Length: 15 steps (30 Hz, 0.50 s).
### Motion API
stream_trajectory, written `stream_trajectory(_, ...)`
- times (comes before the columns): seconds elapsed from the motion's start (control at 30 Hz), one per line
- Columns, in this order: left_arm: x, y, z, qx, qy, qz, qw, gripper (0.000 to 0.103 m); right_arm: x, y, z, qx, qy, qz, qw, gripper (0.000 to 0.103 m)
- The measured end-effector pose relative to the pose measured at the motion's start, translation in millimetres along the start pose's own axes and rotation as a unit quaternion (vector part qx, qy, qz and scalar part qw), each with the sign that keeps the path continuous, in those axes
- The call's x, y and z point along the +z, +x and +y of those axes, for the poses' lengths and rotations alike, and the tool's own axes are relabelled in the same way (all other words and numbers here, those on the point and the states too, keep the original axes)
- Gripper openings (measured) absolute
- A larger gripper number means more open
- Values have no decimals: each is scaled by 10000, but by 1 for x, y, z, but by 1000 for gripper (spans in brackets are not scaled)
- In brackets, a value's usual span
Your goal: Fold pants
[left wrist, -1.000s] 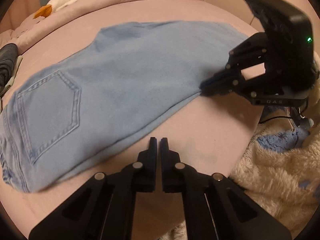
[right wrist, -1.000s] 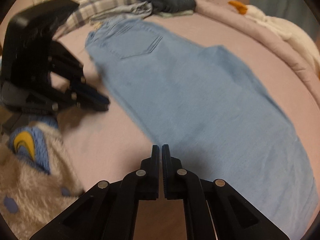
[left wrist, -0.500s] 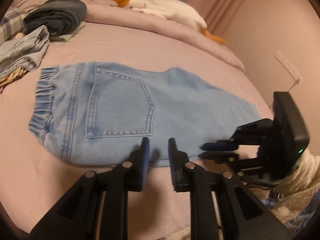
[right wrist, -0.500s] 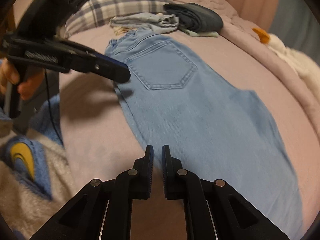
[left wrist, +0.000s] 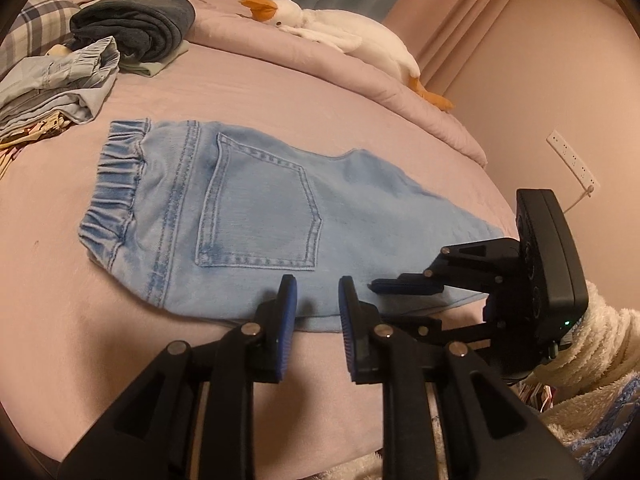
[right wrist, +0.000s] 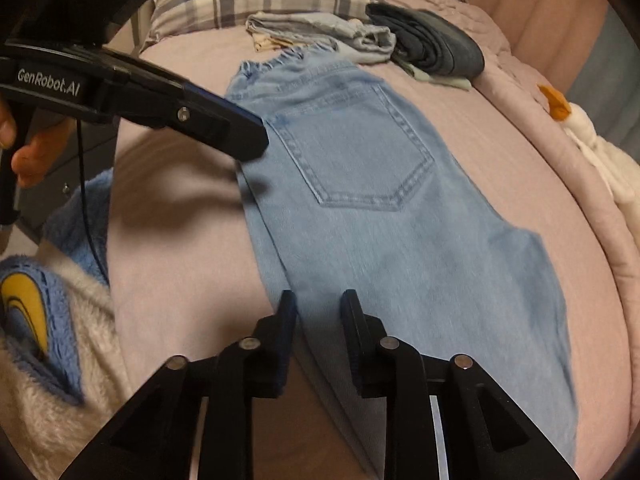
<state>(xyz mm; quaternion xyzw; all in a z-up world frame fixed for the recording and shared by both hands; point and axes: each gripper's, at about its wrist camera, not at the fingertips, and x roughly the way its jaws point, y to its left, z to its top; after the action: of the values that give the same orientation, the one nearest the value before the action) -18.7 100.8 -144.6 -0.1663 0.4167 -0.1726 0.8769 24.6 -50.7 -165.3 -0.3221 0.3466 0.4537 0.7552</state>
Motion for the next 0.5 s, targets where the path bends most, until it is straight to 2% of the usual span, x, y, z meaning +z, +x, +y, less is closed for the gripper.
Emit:
stream_trajectory(0.1, 0, -3, 3, 5, -41, -21, 10000, 20, -1, -6, 8, -78, -230, -83, 9997, 10)
stream_trajectory(0.13, 0, -4, 4, 3, -56, -32, 10000, 20, -2, -9, 10, 25, -267, -111, 9996, 3)
stream_trajectory(0.2, 1, -6, 5, -12, -64, -48, 10000, 21, -5, -12, 15, -2, -384, -158, 9991, 3)
stream_trajectory(0.37, 6, -4, 4, 10, -68, -22, 10000, 23, -5, -7, 14, 82, -220, -94, 9997, 3)
stream_trajectory(0.5, 15, 5, -4, -4, 52, 30, 10000, 28, -7, -12, 5, 399, 68, -159, 9991, 4)
